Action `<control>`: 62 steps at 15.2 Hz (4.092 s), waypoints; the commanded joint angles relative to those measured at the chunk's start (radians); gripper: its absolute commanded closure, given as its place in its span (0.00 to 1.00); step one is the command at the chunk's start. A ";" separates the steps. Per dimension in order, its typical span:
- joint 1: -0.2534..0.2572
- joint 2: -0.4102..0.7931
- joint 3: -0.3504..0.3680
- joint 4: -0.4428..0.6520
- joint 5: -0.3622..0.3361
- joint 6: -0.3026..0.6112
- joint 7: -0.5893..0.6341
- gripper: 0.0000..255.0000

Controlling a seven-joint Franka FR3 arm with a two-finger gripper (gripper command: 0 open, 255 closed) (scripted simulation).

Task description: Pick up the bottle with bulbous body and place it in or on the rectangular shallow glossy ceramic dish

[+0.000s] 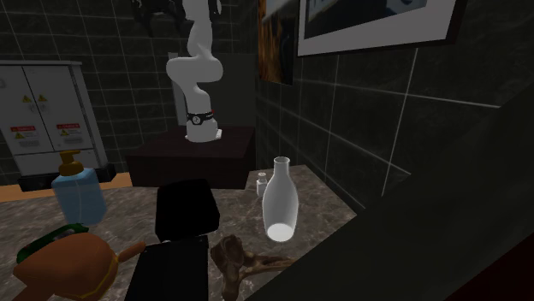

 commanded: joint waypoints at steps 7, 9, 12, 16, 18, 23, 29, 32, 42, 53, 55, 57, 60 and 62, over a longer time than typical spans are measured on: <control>0.035 0.061 0.109 -0.085 0.062 0.178 0.091 0.00; 0.046 0.094 0.146 -0.103 0.079 0.239 0.120 0.00; 0.063 0.154 0.201 -0.119 0.101 0.332 0.165 0.00; 0.080 0.255 0.274 -0.121 0.117 0.455 0.227 0.00; 0.085 0.313 0.310 -0.113 0.118 0.515 0.260 0.00; 0.092 0.477 0.398 -0.069 0.089 0.656 0.356 0.00; 0.096 0.707 0.485 0.029 -0.025 0.794 0.508 0.00; 0.111 0.831 0.508 0.097 -0.114 0.843 0.599 0.00; 0.272 1.242 0.450 0.421 -0.400 0.888 0.855 0.00; 0.295 1.320 0.419 0.427 -0.443 0.956 0.882 0.00; 0.295 1.320 0.419 0.427 -0.443 0.956 0.882 0.00; 0.295 1.320 0.419 0.427 -0.443 0.956 0.882 0.00; 0.295 1.320 0.419 0.427 -0.443 0.956 0.881 1.00; 0.295 1.320 0.419 0.427 -0.442 0.956 0.881 1.00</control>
